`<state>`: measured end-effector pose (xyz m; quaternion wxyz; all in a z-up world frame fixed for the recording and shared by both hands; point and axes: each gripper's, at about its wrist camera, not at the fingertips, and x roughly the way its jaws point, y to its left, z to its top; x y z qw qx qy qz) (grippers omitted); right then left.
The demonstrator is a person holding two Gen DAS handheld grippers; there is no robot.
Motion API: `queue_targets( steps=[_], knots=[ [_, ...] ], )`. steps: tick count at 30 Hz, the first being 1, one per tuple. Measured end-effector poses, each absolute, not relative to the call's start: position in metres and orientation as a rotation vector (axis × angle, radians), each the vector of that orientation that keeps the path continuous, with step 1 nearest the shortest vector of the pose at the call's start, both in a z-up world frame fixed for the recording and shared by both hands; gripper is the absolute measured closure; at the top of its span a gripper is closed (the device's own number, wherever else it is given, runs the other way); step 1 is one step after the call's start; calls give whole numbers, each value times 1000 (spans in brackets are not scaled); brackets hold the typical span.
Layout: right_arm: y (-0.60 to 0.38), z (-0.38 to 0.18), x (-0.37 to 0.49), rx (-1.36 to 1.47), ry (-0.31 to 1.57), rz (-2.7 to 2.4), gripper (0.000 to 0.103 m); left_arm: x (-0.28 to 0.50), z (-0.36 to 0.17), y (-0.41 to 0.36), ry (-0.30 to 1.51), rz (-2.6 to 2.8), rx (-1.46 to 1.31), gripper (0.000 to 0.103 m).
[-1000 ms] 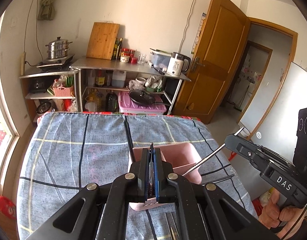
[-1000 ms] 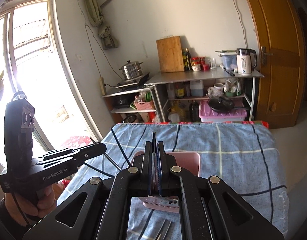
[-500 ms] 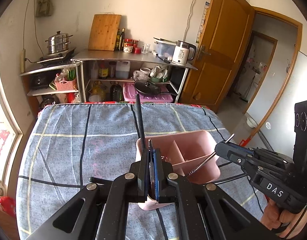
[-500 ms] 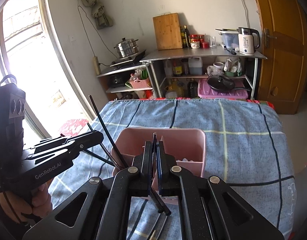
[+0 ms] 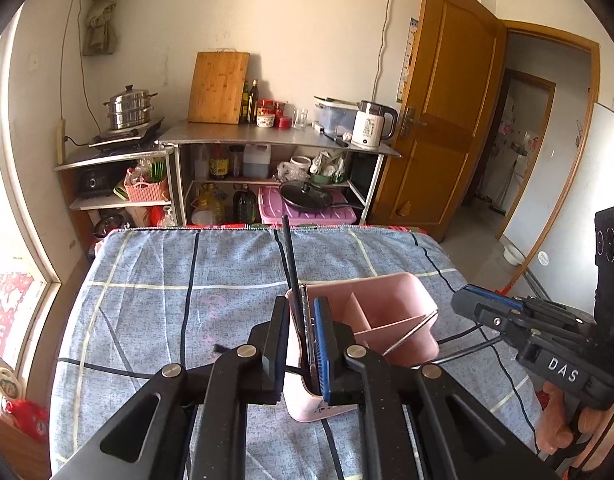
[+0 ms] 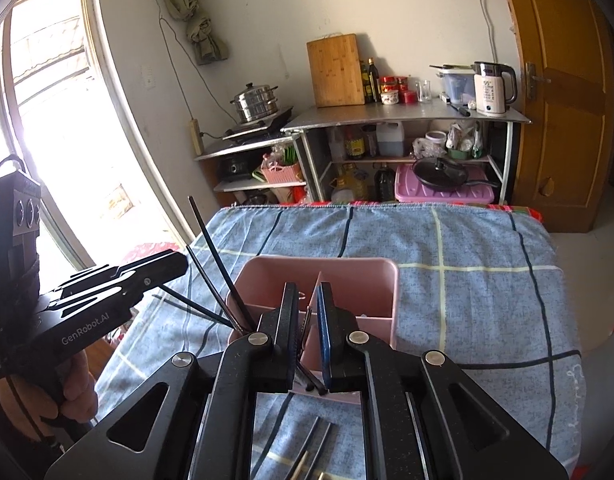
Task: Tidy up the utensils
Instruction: 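Open the left tool in the basket while the right tool releases its chopstick, then move both open tools back down to the remaining chopsticks beside the basket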
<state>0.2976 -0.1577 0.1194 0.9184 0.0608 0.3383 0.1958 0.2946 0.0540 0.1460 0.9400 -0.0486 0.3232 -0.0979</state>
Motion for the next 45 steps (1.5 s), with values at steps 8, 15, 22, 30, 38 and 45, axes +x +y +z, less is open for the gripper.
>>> queue_targets(
  steps=[8,15,22,30,38,45],
  knots=[
    [-178,132,249,131,631,371,93,239,151,54,600,-205,-91,91],
    [-185,120,203,113,620,353,93,189,137,44,583,-228,-82,91],
    [-192,98,164,122,639,344,93,144,113,30,599,-255,-63,91],
    [-198,76,134,147,662,332,93,105,89,29,607,-263,-52,91],
    [-197,55,113,143,697,328,93,84,72,27,612,-276,-62,91],
    [-194,42,108,138,720,324,92,78,61,22,625,-283,-56,91]
  ],
)
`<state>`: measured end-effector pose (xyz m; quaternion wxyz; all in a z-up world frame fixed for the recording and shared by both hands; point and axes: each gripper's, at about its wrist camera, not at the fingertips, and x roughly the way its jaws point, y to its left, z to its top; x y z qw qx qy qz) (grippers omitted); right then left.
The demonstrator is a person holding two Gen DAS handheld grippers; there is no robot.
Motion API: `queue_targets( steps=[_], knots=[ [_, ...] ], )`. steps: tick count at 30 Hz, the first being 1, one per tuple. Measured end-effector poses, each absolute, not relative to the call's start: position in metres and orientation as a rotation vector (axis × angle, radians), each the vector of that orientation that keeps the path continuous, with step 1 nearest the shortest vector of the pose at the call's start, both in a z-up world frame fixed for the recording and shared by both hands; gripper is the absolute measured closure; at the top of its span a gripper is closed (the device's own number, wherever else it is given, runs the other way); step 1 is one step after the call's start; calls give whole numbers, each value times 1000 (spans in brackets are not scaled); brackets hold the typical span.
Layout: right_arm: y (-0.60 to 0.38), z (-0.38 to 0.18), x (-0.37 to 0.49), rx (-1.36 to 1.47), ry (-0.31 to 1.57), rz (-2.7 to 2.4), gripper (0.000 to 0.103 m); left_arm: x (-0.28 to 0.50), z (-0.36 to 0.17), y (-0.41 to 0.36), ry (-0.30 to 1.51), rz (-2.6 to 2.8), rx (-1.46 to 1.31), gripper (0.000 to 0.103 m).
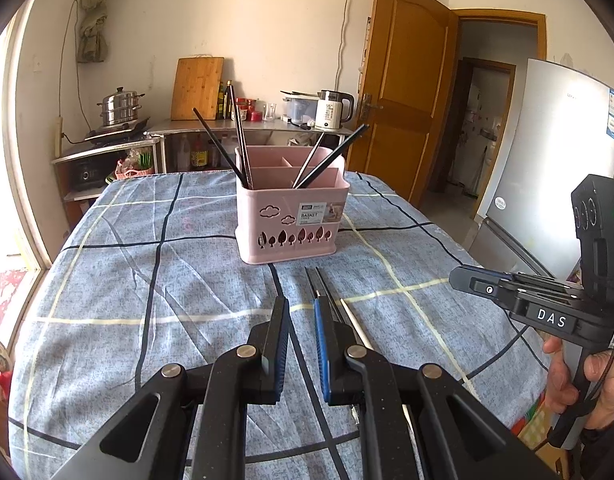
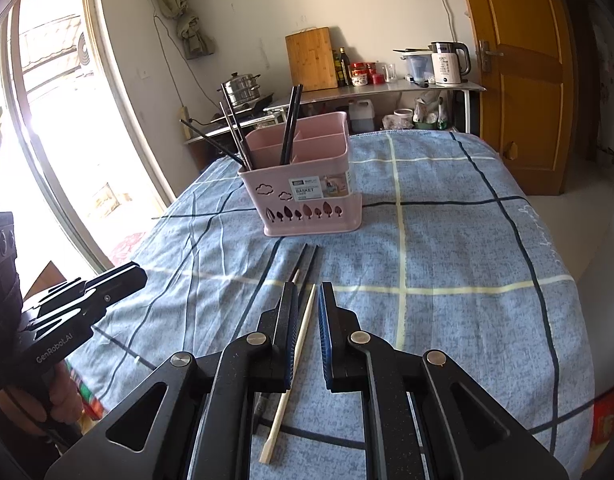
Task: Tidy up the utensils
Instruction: 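Move both open tools back down to the remaining chopsticks beside the basket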
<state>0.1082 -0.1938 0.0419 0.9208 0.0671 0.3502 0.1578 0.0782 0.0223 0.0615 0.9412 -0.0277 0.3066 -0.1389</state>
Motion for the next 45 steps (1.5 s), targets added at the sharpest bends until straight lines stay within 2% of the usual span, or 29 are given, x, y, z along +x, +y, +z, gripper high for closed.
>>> queue_targets(
  steps=[12,16,19,45],
  knots=[
    [-175,13,118,111,793,344,92,88,39,25,682,-276,-69,90],
    [-167,1,125,103,823,351,92,94,30,28,703,-278,-79,83],
    [-165,-6,132,106,842,351,92,104,24,30,724,-283,-86,82],
    [-193,-24,161,170,887,297,91,254,-31,-33,921,-308,-65,82]
  ],
)
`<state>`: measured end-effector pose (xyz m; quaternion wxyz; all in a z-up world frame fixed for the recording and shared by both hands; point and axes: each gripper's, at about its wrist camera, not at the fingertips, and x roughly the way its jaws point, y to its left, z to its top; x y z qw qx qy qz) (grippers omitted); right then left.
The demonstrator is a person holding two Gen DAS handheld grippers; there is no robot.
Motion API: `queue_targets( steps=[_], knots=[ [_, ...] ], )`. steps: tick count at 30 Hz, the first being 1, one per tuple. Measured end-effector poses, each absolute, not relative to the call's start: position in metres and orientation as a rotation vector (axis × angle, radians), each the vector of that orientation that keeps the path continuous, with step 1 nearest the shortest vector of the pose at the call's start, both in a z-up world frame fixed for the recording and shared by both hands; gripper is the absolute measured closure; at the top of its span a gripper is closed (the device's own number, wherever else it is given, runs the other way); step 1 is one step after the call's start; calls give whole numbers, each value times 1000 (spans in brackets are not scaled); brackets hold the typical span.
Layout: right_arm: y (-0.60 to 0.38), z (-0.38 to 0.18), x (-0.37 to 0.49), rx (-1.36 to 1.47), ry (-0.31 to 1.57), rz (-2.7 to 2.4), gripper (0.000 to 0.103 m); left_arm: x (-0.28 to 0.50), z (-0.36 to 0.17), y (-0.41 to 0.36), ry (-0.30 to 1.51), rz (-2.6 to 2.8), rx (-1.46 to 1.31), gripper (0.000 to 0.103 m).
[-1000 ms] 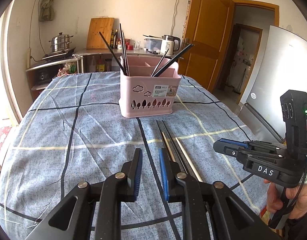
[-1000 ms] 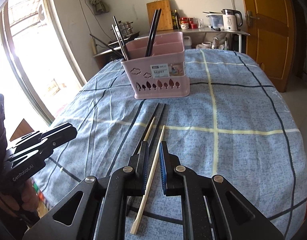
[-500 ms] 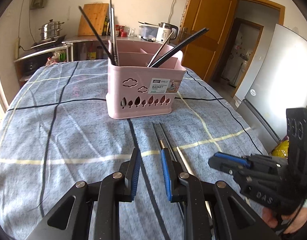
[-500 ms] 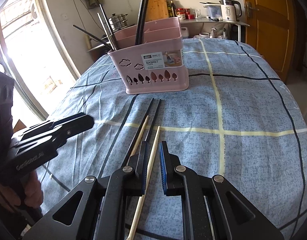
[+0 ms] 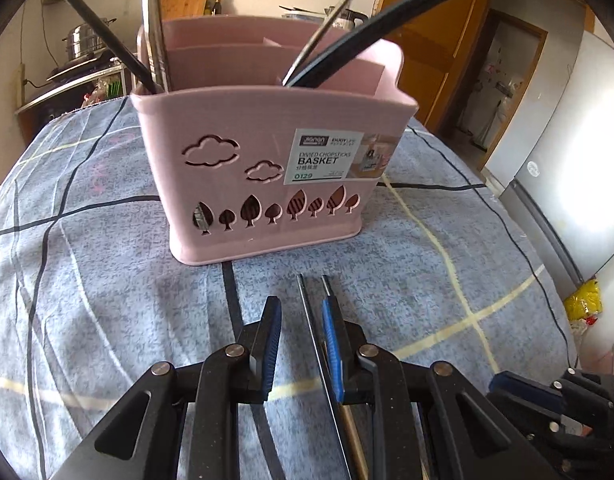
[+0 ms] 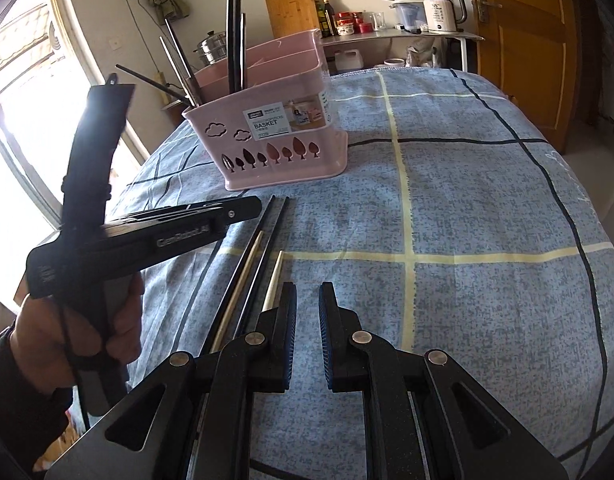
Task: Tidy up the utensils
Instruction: 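Move both open tools back down to the remaining chopsticks beside the basket, then close the left tool on a metal chopstick while the right tool grasps a black chopstick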
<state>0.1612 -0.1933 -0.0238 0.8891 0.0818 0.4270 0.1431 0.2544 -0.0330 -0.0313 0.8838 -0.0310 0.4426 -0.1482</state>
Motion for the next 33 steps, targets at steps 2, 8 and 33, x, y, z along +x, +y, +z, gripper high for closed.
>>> queue_targets(
  steps=[2,8,33],
  knots=[
    [-196,-25,162,178,887,296,91,257,-36,-37,932,-300,-48,82],
    [-199,-26,162,194,887,297,91,256,-41,-44,931,-269,26,96],
    [-139,-39,242,112,969,331,91,231,-42,70,962,-192,-103,97]
  ],
)
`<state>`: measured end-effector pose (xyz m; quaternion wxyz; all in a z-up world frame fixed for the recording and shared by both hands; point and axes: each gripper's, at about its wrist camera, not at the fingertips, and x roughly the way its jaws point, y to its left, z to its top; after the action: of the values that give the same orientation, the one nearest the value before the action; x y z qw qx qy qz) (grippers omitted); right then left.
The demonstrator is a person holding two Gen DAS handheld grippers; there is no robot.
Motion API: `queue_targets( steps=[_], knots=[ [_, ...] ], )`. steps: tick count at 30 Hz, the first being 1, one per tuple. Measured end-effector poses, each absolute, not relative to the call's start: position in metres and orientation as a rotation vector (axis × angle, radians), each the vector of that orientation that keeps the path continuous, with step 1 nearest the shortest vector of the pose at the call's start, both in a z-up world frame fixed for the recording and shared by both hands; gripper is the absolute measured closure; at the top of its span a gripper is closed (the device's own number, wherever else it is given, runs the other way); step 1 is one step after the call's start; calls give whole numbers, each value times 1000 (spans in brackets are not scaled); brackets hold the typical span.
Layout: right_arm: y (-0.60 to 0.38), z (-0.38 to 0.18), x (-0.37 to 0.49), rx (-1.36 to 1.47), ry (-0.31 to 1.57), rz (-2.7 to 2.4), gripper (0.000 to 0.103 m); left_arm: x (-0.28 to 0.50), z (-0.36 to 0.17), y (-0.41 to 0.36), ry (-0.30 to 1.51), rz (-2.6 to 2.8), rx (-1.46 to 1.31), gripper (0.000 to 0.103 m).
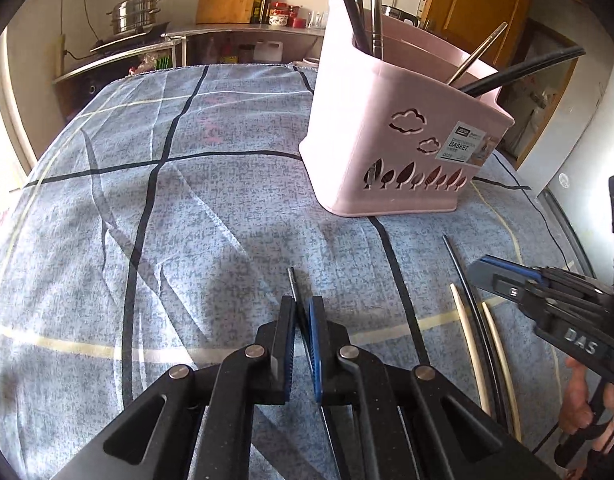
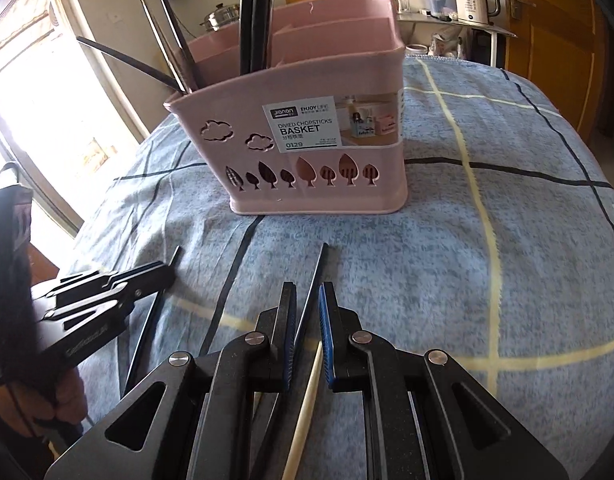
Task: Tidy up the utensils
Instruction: 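Close the left tool on a metal chopstick while the right tool grasps a black chopstick, then lift both held chopsticks, carry them over the pink basket and lower them in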
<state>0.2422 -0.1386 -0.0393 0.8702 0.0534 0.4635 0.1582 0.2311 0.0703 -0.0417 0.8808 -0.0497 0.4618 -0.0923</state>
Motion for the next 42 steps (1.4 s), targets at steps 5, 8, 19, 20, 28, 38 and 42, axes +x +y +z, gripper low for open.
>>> queue_targets(
  steps=[5,8,19,20,28,38,42],
  knots=[
    [-128,-49,253,58,1008,297,91,232,-41,62,975,-196,-76,87],
    [-123,-49,254,40,1014,286,91,234,-40,52,976,-204,-44,77],
    [-117,-35,249,48,1001,326,98,240,-37,42,989,-168,-8,98],
    [-117,-30,247,48,988,333,98,238,-36,45,987,-168,-17,98],
    [-129,15,230,87,884,359,98,231,13,57,904,-188,-87,99],
    [-139,91,221,114,692,370,98,221,110,54,709,-228,-97,99],
    [-142,114,218,96,624,372,99,221,137,53,652,-234,-87,99]
  ],
)
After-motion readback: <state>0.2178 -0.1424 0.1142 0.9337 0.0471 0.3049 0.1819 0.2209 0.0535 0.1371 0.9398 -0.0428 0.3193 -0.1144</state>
